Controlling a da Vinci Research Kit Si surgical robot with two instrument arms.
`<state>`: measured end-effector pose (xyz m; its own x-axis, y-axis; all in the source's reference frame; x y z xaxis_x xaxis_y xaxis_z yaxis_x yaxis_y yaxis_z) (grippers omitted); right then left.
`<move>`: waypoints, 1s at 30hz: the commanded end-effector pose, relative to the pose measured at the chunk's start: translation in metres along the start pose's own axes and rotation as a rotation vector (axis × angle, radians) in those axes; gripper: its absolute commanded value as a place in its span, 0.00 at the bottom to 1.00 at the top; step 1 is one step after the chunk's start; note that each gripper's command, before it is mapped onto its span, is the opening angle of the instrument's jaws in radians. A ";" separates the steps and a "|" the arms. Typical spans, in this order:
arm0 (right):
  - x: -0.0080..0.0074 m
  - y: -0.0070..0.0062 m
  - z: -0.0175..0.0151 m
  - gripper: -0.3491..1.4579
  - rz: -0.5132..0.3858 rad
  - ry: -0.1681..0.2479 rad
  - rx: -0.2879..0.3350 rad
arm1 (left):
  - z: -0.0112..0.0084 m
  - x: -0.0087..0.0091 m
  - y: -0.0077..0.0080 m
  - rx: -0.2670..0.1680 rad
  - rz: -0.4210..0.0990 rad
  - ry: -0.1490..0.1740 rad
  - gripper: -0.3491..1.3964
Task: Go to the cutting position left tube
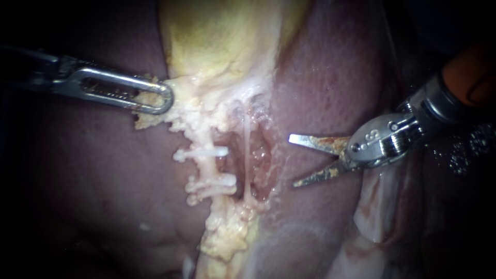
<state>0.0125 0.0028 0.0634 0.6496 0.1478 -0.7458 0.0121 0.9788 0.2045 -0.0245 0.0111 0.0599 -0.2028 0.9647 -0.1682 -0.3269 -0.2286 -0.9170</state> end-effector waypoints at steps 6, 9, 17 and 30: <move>0.0004 -0.0001 0.0004 0.97 0.007 0.008 0.008 | 0.0000 -0.0001 0.0002 0.002 -0.014 0.002 0.00; 0.0007 -0.0003 0.0008 0.97 0.019 0.015 0.020 | 0.0000 -0.0001 0.0002 0.002 -0.014 0.002 0.00; 0.0010 -0.0013 0.0031 0.97 0.045 0.040 0.063 | 0.0001 -0.0002 0.0001 0.004 -0.014 0.004 0.00; 0.0003 -0.0015 0.0079 0.96 0.126 0.102 0.144 | 0.0002 -0.0003 0.0000 0.006 -0.020 0.006 0.00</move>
<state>0.0189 0.0002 0.0682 0.5701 0.2955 -0.7666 0.0495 0.9190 0.3910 -0.0246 0.0107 0.0600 -0.1906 0.9699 -0.1514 -0.3365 -0.2094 -0.9181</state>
